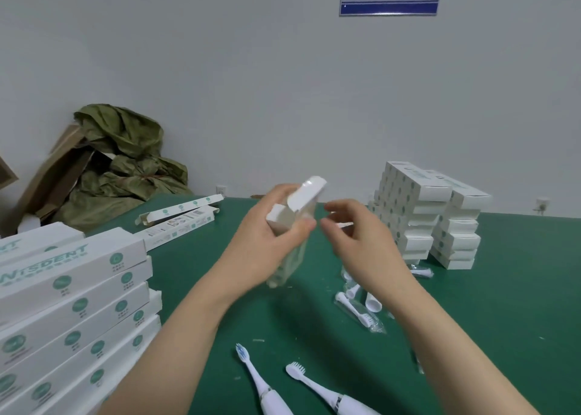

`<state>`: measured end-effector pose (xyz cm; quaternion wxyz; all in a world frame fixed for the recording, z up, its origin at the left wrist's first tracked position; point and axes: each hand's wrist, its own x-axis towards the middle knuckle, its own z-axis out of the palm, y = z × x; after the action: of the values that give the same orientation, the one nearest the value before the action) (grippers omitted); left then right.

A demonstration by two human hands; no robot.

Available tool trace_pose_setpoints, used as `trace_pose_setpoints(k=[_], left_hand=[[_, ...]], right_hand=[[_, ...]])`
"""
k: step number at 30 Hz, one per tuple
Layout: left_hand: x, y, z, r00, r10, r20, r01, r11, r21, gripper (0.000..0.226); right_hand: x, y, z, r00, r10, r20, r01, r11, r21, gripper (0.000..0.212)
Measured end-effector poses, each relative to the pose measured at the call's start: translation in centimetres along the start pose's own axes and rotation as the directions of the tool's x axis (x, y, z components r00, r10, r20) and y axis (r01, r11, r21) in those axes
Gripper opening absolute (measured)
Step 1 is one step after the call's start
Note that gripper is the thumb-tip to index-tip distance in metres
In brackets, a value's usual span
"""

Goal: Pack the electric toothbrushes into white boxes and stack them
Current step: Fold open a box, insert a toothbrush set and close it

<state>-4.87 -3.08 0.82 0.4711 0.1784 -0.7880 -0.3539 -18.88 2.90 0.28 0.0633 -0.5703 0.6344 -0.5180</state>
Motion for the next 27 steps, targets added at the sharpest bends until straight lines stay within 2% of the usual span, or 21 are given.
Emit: trace_pose_setpoints(k=[2,4,5,7,8,9,11,14,20,22,23,25,26,27], left_hand=[[0.0,-0.4,0.7,0.988,-0.018,-0.154,0.045,0.985,0.168,0.025],[-0.1,-1.2,1.2,0.986,-0.018,-0.166,0.075,0.936,0.343,0.036],[-0.2,-1.5,1.5,0.993,-0.042,-0.115,0.082,0.923,0.377,0.042],[-0.5,-1.9,1.7,0.996,-0.087,0.019,0.074,0.925,0.372,0.062],[-0.6,-2.0,1.7,0.996,-0.069,0.059,0.046,0.942,0.333,0.063],[-0.6,-2.1,1.6,0.997,-0.030,0.070,0.009,0.956,0.294,0.054],[-0.5,-2.0,1.5,0.999,0.033,0.034,-0.040,0.971,0.238,0.036],[-0.3,-1.7,2.0,0.998,0.042,-0.038,-0.037,0.990,0.134,0.024],[-0.1,-0.7,3.5,0.945,0.118,-0.304,-0.066,0.982,0.178,0.008],[-0.3,-0.9,3.1,0.969,0.070,-0.239,-0.043,0.993,0.113,0.009],[-0.5,-1.1,2.9,0.989,0.032,-0.142,-0.019,0.996,0.087,0.020],[-0.9,-1.7,2.6,0.999,-0.032,0.030,0.028,0.992,0.126,0.059],[-1.0,-2.0,2.6,0.998,-0.050,0.041,0.043,0.986,0.160,0.074],[-0.9,-2.2,2.7,0.999,-0.053,-0.001,0.052,0.983,0.174,0.078]], right_hand=[[0.1,-0.8,-0.1,0.986,0.150,0.074,-0.166,0.926,0.338,0.025],[-0.1,-1.6,0.1,0.960,0.126,0.252,-0.231,0.862,0.450,0.034],[-0.4,-1.9,0.4,0.950,0.085,0.300,-0.214,0.878,0.427,0.037],[-0.6,-2.1,1.0,0.963,0.039,0.266,-0.131,0.932,0.337,0.031],[-0.7,-2.2,1.1,0.977,0.028,0.212,-0.097,0.943,0.319,0.030],[-0.6,-2.2,1.1,0.984,0.028,0.174,-0.084,0.941,0.327,0.030],[-0.6,-2.2,0.7,0.989,0.030,0.142,-0.082,0.920,0.383,0.027],[-0.9,-2.4,0.9,0.989,0.027,0.148,-0.092,0.886,0.455,0.032],[-1.7,-2.3,2.2,0.992,-0.003,0.127,-0.056,0.887,0.458,0.034],[-1.7,-2.2,2.2,0.996,-0.012,0.087,-0.026,0.905,0.425,0.035],[-1.6,-2.0,2.2,0.998,0.000,0.055,-0.023,0.908,0.418,0.034],[-1.2,-1.6,1.9,0.999,0.044,0.024,-0.050,0.899,0.435,0.036],[-1.0,-1.4,1.8,0.998,0.054,0.021,-0.057,0.897,0.438,0.037],[-0.9,-1.1,1.6,0.999,0.049,0.010,-0.049,0.903,0.427,0.038]])
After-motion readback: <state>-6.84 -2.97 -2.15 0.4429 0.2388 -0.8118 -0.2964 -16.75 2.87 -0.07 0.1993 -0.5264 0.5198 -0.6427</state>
